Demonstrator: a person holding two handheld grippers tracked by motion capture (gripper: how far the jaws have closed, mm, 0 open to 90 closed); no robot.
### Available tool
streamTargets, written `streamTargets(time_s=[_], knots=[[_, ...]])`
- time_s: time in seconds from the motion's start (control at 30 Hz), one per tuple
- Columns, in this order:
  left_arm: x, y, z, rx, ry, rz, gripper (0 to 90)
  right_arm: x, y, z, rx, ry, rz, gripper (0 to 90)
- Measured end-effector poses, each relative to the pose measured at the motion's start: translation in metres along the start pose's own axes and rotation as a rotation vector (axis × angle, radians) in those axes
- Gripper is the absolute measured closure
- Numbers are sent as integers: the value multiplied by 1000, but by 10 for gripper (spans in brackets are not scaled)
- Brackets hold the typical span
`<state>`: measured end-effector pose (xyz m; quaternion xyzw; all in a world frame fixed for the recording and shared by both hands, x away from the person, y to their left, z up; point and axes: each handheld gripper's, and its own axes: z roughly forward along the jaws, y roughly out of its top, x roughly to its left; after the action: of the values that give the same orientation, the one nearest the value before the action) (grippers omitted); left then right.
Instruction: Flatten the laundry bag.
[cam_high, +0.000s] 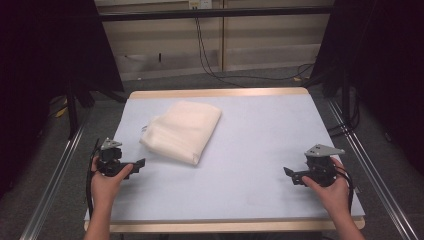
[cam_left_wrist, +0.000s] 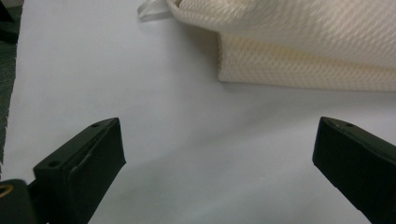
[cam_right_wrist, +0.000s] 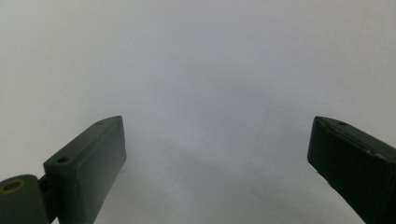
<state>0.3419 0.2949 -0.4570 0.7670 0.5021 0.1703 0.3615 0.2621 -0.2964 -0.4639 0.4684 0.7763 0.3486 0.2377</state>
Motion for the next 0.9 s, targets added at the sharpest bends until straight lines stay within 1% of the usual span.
streamTargets(time_s=[0.03, 0.07, 0.1, 0.13, 0.17, 0.2, 0.23, 0.27, 0.3, 0.33, 0.37, 0.4, 0.43, 0.47, 0.5, 0.53, 0.57, 0.6, 0.63, 0.67, 0.7, 0.73, 0.8, 0.87, 0.9], knots=[[-1, 1, 1, 8, -3, 2, 14, 0, 1, -2, -4, 4, 14, 42], [-2, 1, 2, 22, -16, -4, 13, 0, 1, -3, -5, 17, 25, 42], [-2, 2, 3, 34, -18, 3, 12, 0, 0, -2, -4, 17, 32, 43], [-4, 2, 4, 37, -19, -2, 12, 0, 0, -2, 4, 15, 35, 43], [-5, 3, 3, 48, -16, 12, 12, 0, -1, -1, 9, 12, 27, 43], [-7, 4, 2, 48, -23, 10, 12, 0, -1, 0, 18, 16, 36, 43], [-7, 5, 1, 48, -31, 9, 12, 0, -1, 0, 17, 14, 27, 43], [-9, 7, 0, 47, -44, -7, 12, 0, -1, 1, 15, 12, 29, 42], [-10, 8, 0, 36, -45, -8, 12, 0, -1, 1, 18, 3, 34, 42], [-10, 10, -1, 36, -51, 1, 12, 0, -1, 1, 21, 12, 35, 42], [-11, 11, -1, 33, -51, -2, 12, -1, -2, 1, 16, 6, 21, 42], [-13, 13, -1, 34, -61, 5, 9, -1, -2, 1, 18, 7, 22, 42], [-14, 14, 0, 25, -67, -7, 7, 0, -2, 0, 20, 7, 26, 43], [-15, 16, -1, 27, -83, -11, 5, 1, -2, 0, 18, 2, 30, 42], [-17, 18, -1, 13, -89, -15, 5, 1, -2, 0, 19, 3, 28, 42], [-18, 20, -1, 13, -102, -9, 6, 1, -2, 0, 20, 6, 24, 43], [-19, 22, -1, 9, -111, -21, 5, 2, -2, 0, 21, 0, 19, 43], [-18, 26, -1, 15, -120, -15, 4, 2, -2, 0, 21, -5, 16, 43], [-18, 26, -1, 15, -120, -15, 4, 2, -2, 0, 21, -5, 16, 43], [-19, 31, 1, 9, -117, -34, 4, 3, -1, 1, 23, -4, 20, 43], [-19, 33, 1, 7, -112, -35, 4, 3, -1, 1, 21, -6, 17, 42], [-19, 36, 2, 7, -116, -33, 4, 4, -1, 1, 24, -7, 18, 43], [-18, 41, 4, 3, -123, -49, 4, 3, -1, 0, 13, -1, 6, 43], [-17, 45, 7, 5, -96, -52, 4, 5, 0, 0, 12, -8, 10, 42], [-16, 47, 10, 5, -98, -70, 4, 5, -1, 0, 19, -8, 8, 43]])
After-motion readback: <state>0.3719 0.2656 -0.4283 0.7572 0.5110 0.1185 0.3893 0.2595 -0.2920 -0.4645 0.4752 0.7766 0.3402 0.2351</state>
